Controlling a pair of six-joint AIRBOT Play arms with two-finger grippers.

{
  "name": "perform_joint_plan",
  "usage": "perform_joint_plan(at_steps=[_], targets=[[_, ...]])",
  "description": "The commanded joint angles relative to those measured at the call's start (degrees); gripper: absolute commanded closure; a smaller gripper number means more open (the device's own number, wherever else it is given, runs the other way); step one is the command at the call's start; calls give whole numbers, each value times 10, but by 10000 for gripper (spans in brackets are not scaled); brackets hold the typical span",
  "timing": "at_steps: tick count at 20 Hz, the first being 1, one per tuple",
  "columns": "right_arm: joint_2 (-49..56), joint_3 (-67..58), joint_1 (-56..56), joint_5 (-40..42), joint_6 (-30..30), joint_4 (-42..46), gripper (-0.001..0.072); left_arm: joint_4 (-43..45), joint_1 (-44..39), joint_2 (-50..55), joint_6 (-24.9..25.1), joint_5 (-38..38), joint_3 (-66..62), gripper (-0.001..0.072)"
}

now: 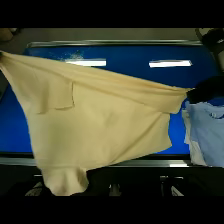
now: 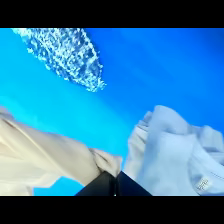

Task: Fold the shirts.

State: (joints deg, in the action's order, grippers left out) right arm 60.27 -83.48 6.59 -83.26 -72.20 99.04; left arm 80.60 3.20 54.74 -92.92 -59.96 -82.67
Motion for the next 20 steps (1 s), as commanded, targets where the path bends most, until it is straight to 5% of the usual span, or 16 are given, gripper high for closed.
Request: perform_joint_plan(at_steps=[1,6,10,11,12,13,14,17,20], targets=[[82,156,0,259,-73,-34,696,-9,0,80,-4,113,149,674],[207,157,0,503,-170,-87,696,-55,0,200,-4,243,143,673],[267,157,1,501,-198,-179,695,-119,-9,262,-4,238,141,673],[276,157,1,500,-193,-195,637,-124,-13,273,-4,219,141,667],[276,157,0,499,-177,-200,442,-125,-15,278,-3,194,141,572],[269,151,-1,488,-130,-202,215,-124,-11,277,-1,150,139,297],[259,136,-1,457,-66,-186,154,-115,-1,274,-1,84,133,164],[232,84,-23,319,7,-130,79,-68,51,261,18,-123,143,253],[226,77,-98,218,80,-221,90,-71,92,192,38,-163,245,248]])
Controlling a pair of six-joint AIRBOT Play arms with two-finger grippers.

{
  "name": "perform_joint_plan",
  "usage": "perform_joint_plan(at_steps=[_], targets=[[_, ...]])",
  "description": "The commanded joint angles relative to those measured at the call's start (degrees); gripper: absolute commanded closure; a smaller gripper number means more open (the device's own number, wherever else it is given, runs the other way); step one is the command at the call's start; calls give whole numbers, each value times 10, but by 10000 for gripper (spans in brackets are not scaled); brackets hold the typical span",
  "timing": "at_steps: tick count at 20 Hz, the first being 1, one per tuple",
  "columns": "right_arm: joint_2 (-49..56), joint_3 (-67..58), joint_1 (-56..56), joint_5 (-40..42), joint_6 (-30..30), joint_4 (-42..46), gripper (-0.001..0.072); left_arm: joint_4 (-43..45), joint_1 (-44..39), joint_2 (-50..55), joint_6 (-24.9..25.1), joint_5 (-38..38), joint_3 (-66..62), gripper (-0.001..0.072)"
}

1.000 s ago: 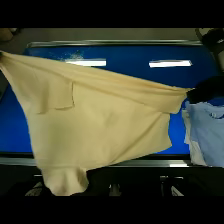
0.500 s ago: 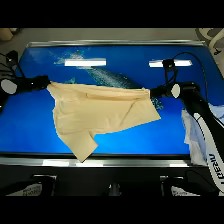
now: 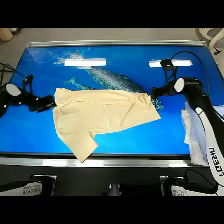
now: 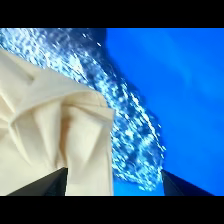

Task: Fold the shirts.

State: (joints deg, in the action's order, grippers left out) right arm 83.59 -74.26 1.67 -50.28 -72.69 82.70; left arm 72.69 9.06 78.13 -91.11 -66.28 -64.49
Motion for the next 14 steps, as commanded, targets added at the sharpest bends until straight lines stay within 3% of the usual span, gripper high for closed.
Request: perform_joint_plan(at_steps=[1,3,6,10,14], targets=[[-5,-16,-70,-145,111,-86,121,8,40,-74,21,-88,112,248],[-5,-16,-94,-209,152,-107,170,7,42,-122,28,-63,192,250],[-5,-16,-92,-261,177,-97,170,-21,40,-134,29,-19,261,274],[-5,-16,-92,-264,177,-101,168,-101,39,-113,72,56,287,274],[-5,-16,-92,-268,177,-100,166,-134,28,-78,74,92,287,321]])
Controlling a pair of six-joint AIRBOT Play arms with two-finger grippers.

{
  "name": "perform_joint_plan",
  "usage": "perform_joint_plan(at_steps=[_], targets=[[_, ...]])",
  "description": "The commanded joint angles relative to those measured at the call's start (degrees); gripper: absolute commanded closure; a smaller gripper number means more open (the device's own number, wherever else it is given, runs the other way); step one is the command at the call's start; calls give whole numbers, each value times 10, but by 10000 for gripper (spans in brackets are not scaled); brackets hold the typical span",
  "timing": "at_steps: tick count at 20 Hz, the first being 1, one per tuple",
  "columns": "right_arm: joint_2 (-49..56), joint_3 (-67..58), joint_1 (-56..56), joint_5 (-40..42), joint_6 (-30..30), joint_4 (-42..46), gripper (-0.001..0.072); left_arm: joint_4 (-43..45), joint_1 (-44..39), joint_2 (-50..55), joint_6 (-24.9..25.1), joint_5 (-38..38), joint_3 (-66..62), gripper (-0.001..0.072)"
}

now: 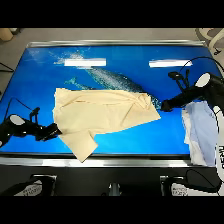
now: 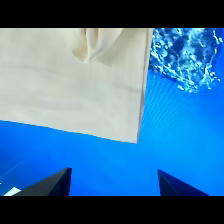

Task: Fold the shirts.

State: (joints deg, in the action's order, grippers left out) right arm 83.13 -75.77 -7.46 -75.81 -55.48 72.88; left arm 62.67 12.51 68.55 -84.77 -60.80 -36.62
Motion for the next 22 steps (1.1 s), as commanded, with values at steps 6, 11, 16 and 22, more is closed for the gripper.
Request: perform_joint_plan(at_steps=[6,11,16,22], targets=[[29,23,-14,-11,-23,6,100,-34,-8,25,10,56,8,673],[103,25,-38,-5,-23,-66,116,-34,-8,5,11,54,8,673],[152,25,-37,16,-34,-93,165,-34,-8,-21,58,54,8,673],[172,25,-35,18,-38,-113,315,-34,-8,-34,58,58,7,673]])
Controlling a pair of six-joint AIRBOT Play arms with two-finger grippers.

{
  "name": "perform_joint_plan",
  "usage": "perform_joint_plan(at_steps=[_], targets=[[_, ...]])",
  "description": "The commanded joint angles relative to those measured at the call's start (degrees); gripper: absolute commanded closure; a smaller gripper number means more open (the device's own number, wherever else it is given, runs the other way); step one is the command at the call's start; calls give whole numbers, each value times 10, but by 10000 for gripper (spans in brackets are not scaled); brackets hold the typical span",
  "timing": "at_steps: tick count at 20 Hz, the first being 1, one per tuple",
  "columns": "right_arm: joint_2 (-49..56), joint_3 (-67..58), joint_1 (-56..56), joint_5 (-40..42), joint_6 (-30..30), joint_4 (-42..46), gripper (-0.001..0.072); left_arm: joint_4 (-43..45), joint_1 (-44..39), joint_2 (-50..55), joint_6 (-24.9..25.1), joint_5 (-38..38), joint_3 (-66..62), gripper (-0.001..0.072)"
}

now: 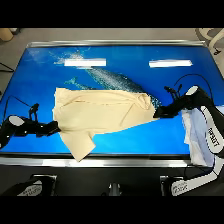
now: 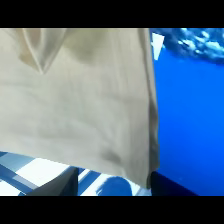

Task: Fold the shirts.

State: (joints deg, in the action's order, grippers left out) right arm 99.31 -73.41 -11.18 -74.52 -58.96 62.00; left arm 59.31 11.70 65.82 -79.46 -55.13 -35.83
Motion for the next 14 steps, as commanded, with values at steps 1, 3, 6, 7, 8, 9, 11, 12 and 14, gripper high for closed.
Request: perform_joint_plan(at_steps=[1,3,6,7,8,9,11,12,14], targets=[[10,2,6,5,-3,-5,355,0,0,-7,5,2,-2,673],[10,1,23,0,17,-2,490,0,0,-8,5,2,-7,673],[6,-5,37,0,20,1,699,0,0,-10,5,-3,-26,673],[-1,-14,36,-8,21,2,700,0,1,-16,7,-7,-42,674],[-14,-26,34,-11,26,1,700,0,1,-25,11,-10,-63,674],[-35,-43,31,-15,37,1,701,0,0,-40,11,-13,-94,674],[-93,-96,27,-16,53,4,701,0,0,-81,11,-14,-183,674],[-130,-133,27,-15,59,17,700,0,0,-105,11,-14,-247,674],[-225,-217,27,17,59,39,699,0,0,-148,11,-6,-399,674]])
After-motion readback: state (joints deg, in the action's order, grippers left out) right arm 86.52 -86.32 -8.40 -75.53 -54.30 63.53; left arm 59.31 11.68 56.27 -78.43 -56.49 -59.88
